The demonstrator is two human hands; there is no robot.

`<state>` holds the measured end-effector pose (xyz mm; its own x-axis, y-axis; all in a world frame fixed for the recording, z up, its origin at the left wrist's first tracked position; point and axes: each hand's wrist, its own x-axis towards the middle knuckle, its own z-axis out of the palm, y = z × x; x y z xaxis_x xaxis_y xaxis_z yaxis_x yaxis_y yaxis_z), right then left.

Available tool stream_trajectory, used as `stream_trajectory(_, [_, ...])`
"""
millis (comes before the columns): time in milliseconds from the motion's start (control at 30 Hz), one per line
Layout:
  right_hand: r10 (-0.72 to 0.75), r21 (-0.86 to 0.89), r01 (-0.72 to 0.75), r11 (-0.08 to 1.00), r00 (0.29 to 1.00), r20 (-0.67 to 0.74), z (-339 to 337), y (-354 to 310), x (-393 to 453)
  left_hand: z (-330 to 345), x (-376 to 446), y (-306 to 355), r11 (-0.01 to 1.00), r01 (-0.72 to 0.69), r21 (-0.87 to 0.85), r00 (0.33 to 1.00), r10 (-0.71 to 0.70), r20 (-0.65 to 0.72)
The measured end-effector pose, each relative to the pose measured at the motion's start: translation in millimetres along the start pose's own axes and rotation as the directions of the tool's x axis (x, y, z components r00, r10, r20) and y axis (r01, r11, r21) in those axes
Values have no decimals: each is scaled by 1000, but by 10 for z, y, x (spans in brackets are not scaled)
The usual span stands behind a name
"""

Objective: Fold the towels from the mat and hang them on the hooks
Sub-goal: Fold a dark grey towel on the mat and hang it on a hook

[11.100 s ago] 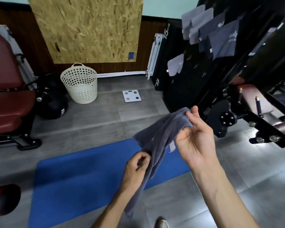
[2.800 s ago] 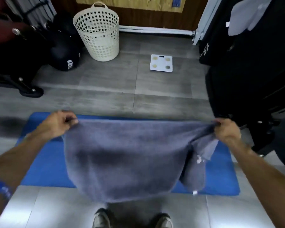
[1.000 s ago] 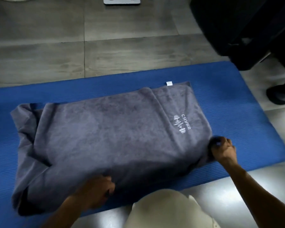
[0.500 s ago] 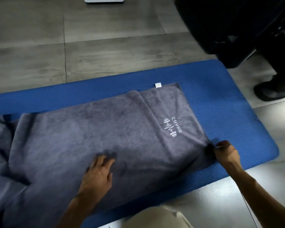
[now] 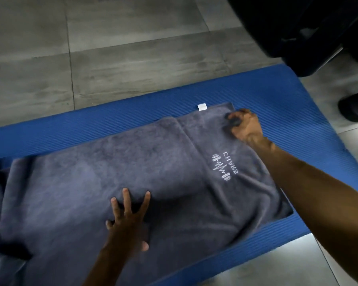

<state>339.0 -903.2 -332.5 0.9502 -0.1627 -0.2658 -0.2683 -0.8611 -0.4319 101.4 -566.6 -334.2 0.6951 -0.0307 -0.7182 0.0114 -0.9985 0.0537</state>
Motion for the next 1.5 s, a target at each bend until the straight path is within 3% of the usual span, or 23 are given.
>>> stream_trajectory(67, [49,-10,-49,999,999,14,34,-33,239,1,9,8,1000,-3,9,1000,4,-18])
stream_trajectory(300, [195,346,-213,914,977,87,-103,-13,554,-35,-11,19,1000,-1,2,1000,1,23])
stream_trajectory(367, [205,362,-224,905,974,92,-166,13,536,-34,7,10,1000,-10,-19,1000,10,17])
stream_trajectory(500, [189,270,-181,946,982,-5,16,184,215,-46,18,-26,994,-26,-102,999,30,39])
stream_trajectory(600, [56,22,-55,998,998,-39,296,253,-470,-4,40,-63,994,-47,-103,999,47,0])
stream_trajectory(700, [-89,-71,78,994,984,-157,649,501,-1321,25,52,-72,989,-37,-143,999,38,6])
stream_trajectory(767, [-93,-135,69,988,979,-181,773,720,-1827,23,55,-86,986,-26,-167,999,29,14])
stream_trajectory(833, [17,-200,-52,978,985,-174,740,1000,-2188,39,52,-79,982,-20,-190,1000,23,16])
stream_trajectory(933, [270,-107,-292,950,946,-179,519,1368,-2447,66,38,-68,974,-11,-228,1000,9,-10])
stream_trajectory(1067, [284,-28,-296,955,936,-206,280,1501,-2492,226,-111,47,983,10,-185,997,-24,-76])
stream_trajectory(1167, [310,86,-298,951,923,-229,253,1509,-2438,642,-405,272,992,-115,-49,935,92,-341])
stream_trajectory(1333, [465,356,-387,851,869,-168,163,1399,-2293,1360,-777,485,933,-354,69,861,353,-366])
stream_trajectory(1433, [495,289,-435,853,849,-183,85,1412,-2273,1516,-812,474,914,-402,59,839,394,-376])
stream_trajectory(1500, [465,103,-453,885,855,-231,81,1395,-2321,1577,-824,460,905,-423,44,824,404,-396])
